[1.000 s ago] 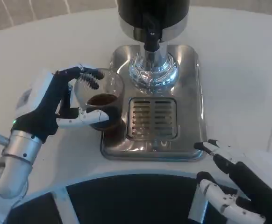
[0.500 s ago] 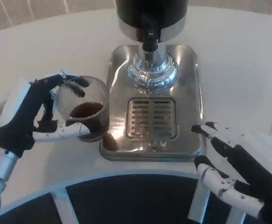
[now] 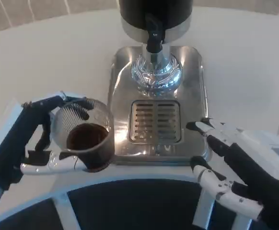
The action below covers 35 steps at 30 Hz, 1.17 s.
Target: Grasp the cup under the faucet to collect the drink, then remove the cup.
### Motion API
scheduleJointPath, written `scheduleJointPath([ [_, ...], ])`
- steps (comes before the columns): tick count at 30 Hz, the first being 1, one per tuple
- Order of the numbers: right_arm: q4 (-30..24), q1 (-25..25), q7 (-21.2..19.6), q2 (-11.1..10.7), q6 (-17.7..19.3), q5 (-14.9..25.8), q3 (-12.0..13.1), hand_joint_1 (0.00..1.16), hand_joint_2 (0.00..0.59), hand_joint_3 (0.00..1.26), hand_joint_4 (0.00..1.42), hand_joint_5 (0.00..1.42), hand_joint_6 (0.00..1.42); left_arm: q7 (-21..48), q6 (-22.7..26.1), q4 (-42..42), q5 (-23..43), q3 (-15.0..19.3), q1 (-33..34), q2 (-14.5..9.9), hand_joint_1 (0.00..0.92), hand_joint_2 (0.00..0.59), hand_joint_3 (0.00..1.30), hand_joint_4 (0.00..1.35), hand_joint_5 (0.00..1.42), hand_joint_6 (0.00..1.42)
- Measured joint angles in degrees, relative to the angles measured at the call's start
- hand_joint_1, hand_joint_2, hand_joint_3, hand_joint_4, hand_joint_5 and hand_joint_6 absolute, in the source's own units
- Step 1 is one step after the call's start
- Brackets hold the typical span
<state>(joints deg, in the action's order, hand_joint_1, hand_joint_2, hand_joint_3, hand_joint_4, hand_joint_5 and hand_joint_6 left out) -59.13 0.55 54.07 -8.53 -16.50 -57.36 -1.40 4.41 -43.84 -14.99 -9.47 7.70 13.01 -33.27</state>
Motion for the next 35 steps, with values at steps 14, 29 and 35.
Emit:
scheduleJointPath([
  [14,-0.03,3.08,0.00,4.44,9.18,-0.25,0.50,0.00,0.524,0.07,0.00,0.00,0.00,5.71,0.20,8.76,4.19,1.91,-8.01,0.02,0.643,0.000,0.97,1.13,1.42,1.26],
  [29,-0.03,3.28,1.87,7.55,11.34,-3.47,-0.25,0.00,0.530,0.07,0.00,0.00,0.00,8.62,0.18,10.02,5.64,2.49,-9.01,0.24,0.643,0.000,0.97,1.13,1.42,1.26],
  [35,-0.03,3.18,2.49,8.25,11.94,-4.44,-0.92,0.00,0.531,0.07,0.00,0.00,0.00,9.37,0.17,10.02,5.70,2.49,-8.99,0.53,0.643,0.000,0.97,1.13,1.42,1.26],
])
